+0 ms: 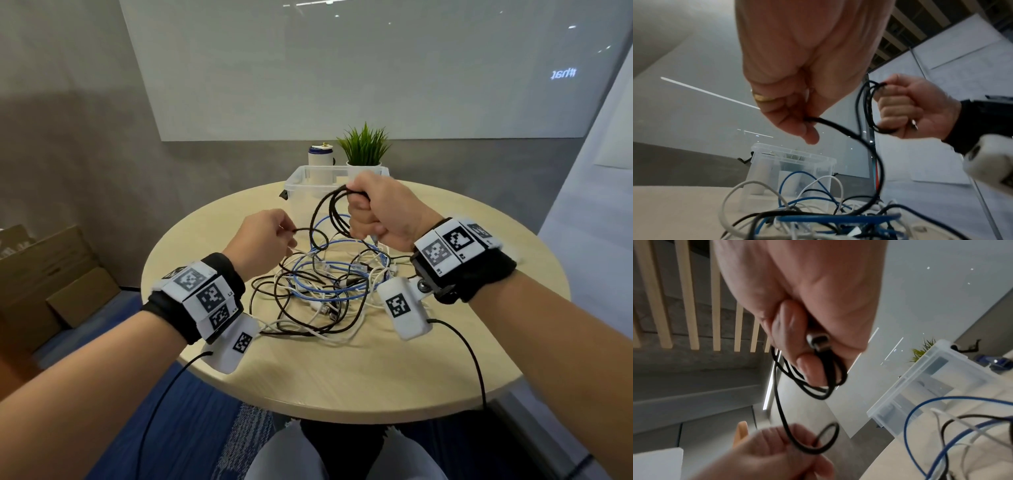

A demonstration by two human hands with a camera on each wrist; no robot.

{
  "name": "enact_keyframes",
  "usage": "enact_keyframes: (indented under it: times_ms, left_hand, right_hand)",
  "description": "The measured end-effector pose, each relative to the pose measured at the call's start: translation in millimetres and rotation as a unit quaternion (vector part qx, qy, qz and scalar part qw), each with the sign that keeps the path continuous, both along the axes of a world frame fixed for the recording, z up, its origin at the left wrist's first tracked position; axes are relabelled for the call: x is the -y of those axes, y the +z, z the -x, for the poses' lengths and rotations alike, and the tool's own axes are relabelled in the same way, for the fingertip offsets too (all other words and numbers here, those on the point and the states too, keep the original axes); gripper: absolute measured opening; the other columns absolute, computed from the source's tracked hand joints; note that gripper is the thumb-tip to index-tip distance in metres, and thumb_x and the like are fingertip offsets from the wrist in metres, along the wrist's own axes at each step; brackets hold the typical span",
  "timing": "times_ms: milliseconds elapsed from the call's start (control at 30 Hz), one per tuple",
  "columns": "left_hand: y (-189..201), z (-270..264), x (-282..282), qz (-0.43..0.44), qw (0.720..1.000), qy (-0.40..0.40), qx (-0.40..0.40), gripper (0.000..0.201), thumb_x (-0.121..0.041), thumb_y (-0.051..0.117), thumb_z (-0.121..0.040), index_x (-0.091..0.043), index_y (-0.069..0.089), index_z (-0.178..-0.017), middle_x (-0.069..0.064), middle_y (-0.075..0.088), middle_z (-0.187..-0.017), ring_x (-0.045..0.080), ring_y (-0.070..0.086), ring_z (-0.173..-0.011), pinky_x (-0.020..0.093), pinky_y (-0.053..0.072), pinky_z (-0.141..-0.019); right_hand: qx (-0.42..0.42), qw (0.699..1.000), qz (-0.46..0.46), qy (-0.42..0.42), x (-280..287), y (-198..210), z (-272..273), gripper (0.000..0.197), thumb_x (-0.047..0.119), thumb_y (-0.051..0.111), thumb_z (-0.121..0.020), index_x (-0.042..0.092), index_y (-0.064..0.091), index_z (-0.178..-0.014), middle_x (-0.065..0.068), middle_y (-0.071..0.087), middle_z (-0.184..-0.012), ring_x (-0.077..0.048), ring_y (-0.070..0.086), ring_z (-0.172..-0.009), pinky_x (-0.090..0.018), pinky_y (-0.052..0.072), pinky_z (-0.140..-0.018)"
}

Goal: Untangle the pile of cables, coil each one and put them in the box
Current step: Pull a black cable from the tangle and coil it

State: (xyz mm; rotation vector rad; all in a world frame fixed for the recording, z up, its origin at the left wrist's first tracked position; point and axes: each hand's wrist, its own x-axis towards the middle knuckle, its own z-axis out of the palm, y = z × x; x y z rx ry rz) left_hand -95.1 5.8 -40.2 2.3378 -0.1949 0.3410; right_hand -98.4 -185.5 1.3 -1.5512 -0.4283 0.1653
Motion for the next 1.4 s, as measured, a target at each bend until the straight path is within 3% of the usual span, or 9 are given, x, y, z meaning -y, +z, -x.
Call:
enact_keyframes:
  times_ms: [233,467,567,700,800,1000,1133,1300,1400]
  left_hand:
    - [-14,6,2,-0.258,0.963,-0.073,-0.007,0.024,-0.017,0.043,-0.098,-0.021,0.066,-0.099,-0.004,0.058,-0.103,0.019,0.051,-0.099,0.032,0.035,-0.084]
    - [-23,8,6,-0.387,0.913,-0.124,-0.040,0.032,-0.021,0.032,-0.100,-0.031,0.061,-0.091,-0.017,0.057,-0.104,0.009,0.042,-0.110,0.035,0.023,-0.085]
    - [-20,10,7,-0.389,0.909,-0.145,-0.042,0.032,-0.019,0.031,-0.099,-0.028,0.060,-0.094,-0.016,0.057,-0.091,0.010,0.046,-0.105,0.039,0.028,-0.096]
    - [-14,19,9,-0.334,0.918,-0.203,-0.066,0.024,-0.023,0.035,-0.099,-0.024,0.059,-0.104,-0.028,0.051,-0.070,-0.004,0.045,-0.086,0.034,0.030,-0.097]
    - [-8,21,4,-0.288,0.920,-0.247,-0.094,0.019,-0.025,0.044,-0.098,-0.027,0.062,-0.099,-0.030,0.056,-0.071,-0.011,0.049,-0.071,0.026,0.036,-0.080]
    - [2,15,2,-0.137,0.970,-0.198,0.014,0.022,-0.022,0.039,-0.100,-0.026,0.054,-0.084,-0.006,0.054,-0.072,0.010,0.047,-0.065,0.019,0.039,-0.063]
    - [7,8,4,-0.020,0.985,-0.112,0.132,0.020,-0.015,0.036,-0.101,-0.016,0.051,-0.087,-0.005,0.053,-0.068,0.013,0.046,-0.064,0.018,0.037,-0.057]
    - [8,-1,3,0.066,0.987,-0.042,0.142,0.021,-0.015,0.037,-0.101,-0.013,0.053,-0.088,-0.002,0.054,-0.068,0.011,0.046,-0.062,0.015,0.035,-0.053]
    - [4,0,0,0.029,0.991,-0.044,0.121,0.022,-0.014,0.036,-0.101,-0.012,0.053,-0.087,-0.005,0.055,-0.066,0.002,0.041,-0.048,0.011,0.033,-0.047]
  right_hand:
    - [-0.013,0.981,-0.190,-0.034,3,11,-10,0.034,0.018,0.031,-0.097,0.016,0.038,-0.063,0.004,0.028,-0.043,-0.012,0.023,-0.036,-0.028,0.027,-0.050]
    - [-0.069,0.947,-0.304,-0.081,4,9,-13,0.030,0.021,0.032,-0.103,0.013,0.045,-0.077,-0.006,0.060,-0.060,-0.015,0.055,-0.046,-0.022,0.038,-0.046]
    - [-0.063,0.934,-0.345,-0.074,1,5,-15,0.030,0.018,0.029,-0.104,0.008,0.047,-0.082,-0.023,0.066,-0.100,-0.027,0.069,-0.082,-0.032,0.057,-0.069]
    - [-0.046,0.943,-0.310,-0.112,0,4,-22,0.023,0.015,0.031,-0.104,0.004,0.049,-0.096,-0.026,0.045,-0.139,-0.033,0.045,-0.131,-0.047,0.042,-0.104]
    - [0.003,0.968,-0.190,-0.164,3,0,-25,0.021,0.017,0.037,-0.103,0.007,0.055,-0.097,-0.014,0.054,-0.109,-0.016,0.056,-0.100,-0.024,0.052,-0.069]
    - [0.170,0.939,0.251,-0.160,3,-17,-20,0.020,0.022,0.046,-0.099,0.013,0.063,-0.094,-0.011,0.064,-0.092,-0.026,0.055,-0.086,-0.033,0.042,-0.074]
    - [0.120,0.952,0.268,-0.083,-2,-20,-15,0.027,0.025,0.038,-0.102,0.012,0.057,-0.087,-0.001,0.054,-0.060,-0.019,0.052,-0.062,-0.032,0.040,-0.067]
    - [0.137,0.946,0.291,-0.041,-5,-24,-16,0.046,0.051,0.044,-0.095,0.018,0.055,-0.065,-0.002,0.041,-0.056,-0.014,0.037,-0.049,-0.029,0.036,-0.056]
    - [0.093,0.984,0.147,-0.040,-1,-19,-19,0.047,0.040,0.041,-0.099,0.017,0.045,-0.059,0.005,0.033,-0.043,-0.011,0.028,-0.038,-0.029,0.027,-0.054]
